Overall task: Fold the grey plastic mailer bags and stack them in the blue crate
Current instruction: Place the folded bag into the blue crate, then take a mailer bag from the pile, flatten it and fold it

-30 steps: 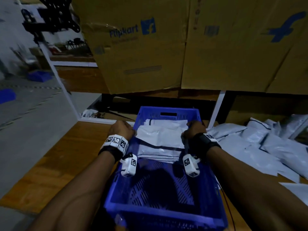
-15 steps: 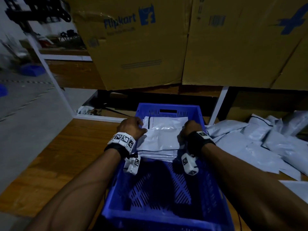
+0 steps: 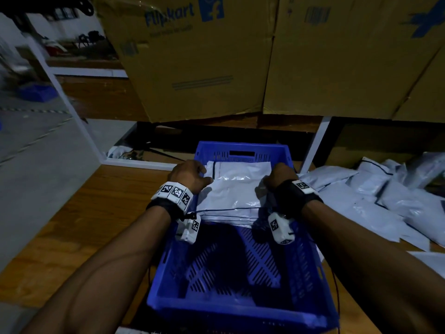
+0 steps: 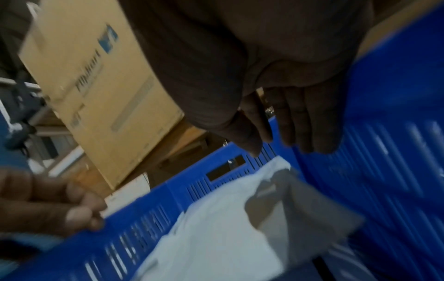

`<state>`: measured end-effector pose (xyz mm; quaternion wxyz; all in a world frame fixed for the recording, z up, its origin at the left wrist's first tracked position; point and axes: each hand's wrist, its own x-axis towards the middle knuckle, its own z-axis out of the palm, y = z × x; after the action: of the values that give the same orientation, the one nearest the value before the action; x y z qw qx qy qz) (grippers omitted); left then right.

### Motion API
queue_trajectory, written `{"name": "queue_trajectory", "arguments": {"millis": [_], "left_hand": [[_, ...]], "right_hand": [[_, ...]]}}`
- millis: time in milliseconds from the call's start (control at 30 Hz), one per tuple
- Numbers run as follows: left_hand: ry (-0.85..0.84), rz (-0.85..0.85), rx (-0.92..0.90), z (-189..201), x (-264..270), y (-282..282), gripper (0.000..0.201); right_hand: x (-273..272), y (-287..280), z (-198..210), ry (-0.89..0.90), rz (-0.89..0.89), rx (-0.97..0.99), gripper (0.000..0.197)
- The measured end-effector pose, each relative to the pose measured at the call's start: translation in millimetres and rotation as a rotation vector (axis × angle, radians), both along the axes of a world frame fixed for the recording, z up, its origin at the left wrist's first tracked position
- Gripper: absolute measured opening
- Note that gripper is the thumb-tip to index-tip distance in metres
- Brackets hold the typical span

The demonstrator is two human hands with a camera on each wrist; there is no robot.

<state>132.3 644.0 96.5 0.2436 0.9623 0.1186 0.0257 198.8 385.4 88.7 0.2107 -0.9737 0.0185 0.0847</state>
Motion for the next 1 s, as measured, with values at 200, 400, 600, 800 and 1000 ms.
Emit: {"name": "queue_trajectory", "arguments": {"millis": [200,400,600,800,1000], "left_hand": [[-0.047,-0.116,-0.042,14.8,-16.9,-3.3,0.046],[-0.223,-0.310,-0.298,56.9,-75.9,-28.6,0.044],[-0.230,-0.378,-0.305,92.6,-123.2,-83.0,0.030],[-0.285,-0.391,-0.396,89.1,-173.9,-208.7,0.023],[-0.234,-0.366,-0.544,27.1,-213.5,-367.7,0.024]], "right_hand": [[-1.9,-26.0,27.3,-0.031,0.003,0.101,0.024],[-36.4,-69.4,46.0,0.017,-0.130,0.561,0.012],[-94.3,-113.8,56.3,-0.049,-0.081,0.646,0.010],[-164.3,-217.3,46.2,-0.088,-0.028,0.701,0.019],[-236.8,-373.5,5.2,-0.106,-0.110,0.708,0.019]]}}
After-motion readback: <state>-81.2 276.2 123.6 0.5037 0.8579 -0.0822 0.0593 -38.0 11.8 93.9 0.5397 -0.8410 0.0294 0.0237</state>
